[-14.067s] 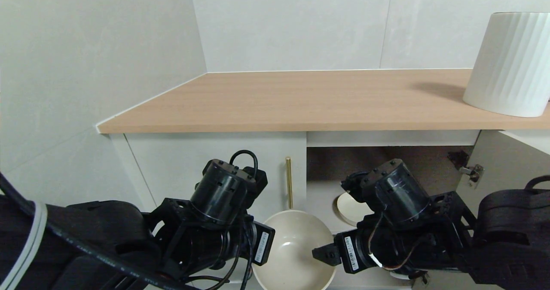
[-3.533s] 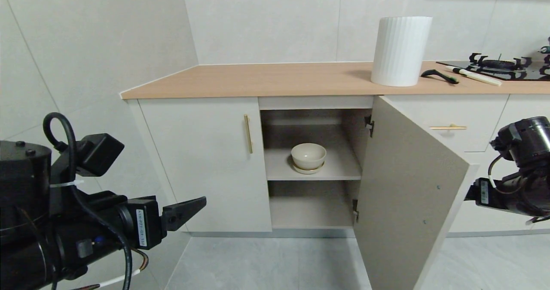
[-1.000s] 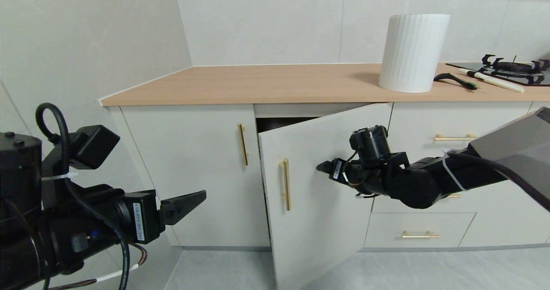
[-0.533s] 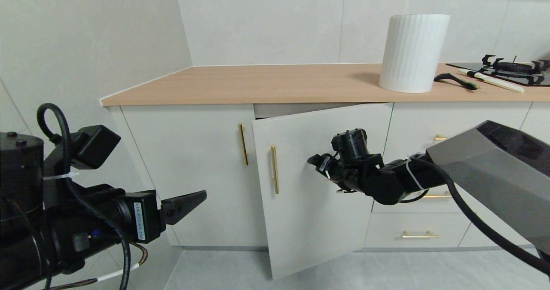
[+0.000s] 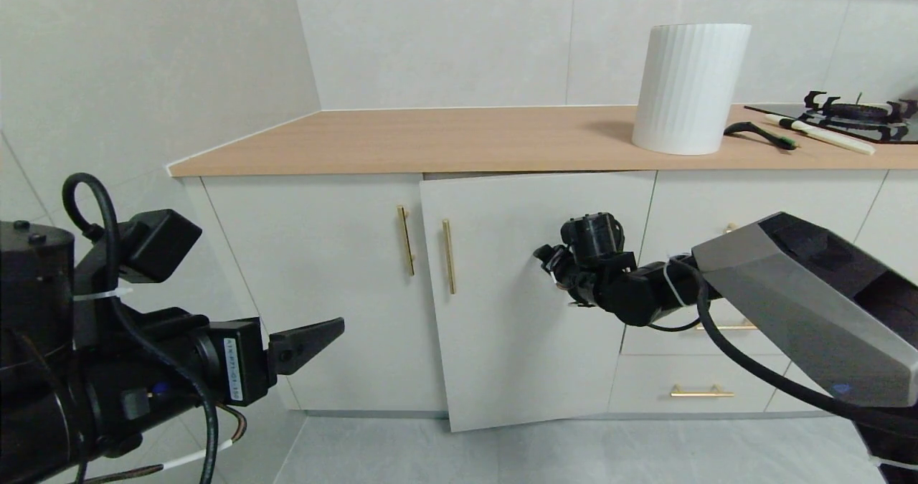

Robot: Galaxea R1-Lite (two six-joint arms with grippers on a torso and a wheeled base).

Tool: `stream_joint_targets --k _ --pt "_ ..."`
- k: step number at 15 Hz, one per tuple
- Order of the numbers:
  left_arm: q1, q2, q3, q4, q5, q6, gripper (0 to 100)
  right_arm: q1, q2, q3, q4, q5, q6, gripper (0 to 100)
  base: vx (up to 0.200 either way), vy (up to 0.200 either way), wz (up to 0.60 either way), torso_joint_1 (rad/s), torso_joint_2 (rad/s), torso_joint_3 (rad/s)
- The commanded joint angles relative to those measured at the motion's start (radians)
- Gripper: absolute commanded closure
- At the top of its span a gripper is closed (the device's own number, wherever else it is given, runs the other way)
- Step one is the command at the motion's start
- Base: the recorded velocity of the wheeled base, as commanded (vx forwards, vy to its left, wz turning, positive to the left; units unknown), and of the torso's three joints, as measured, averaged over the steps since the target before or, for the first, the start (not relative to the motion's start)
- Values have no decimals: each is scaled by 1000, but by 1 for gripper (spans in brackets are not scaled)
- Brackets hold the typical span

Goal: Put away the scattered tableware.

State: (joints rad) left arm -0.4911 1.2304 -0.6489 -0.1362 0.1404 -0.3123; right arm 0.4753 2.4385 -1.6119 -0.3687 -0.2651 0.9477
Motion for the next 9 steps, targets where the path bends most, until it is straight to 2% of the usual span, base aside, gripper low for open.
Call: stream_joint_targets --k 1,5,9 --pt "0 1 0 0 1 -1 0 -9 24 -13 1 -11 -1 0 0 0 0 0 0 0" --pt "0 4 -1 0 1 -2 0 -35 70 -105 74 -75 0 0 0 0 0 0 0 0" --pt "0 4 -1 0 1 -2 0 -41 74 -109 76 -80 0 0 0 0 0 0 0 0"
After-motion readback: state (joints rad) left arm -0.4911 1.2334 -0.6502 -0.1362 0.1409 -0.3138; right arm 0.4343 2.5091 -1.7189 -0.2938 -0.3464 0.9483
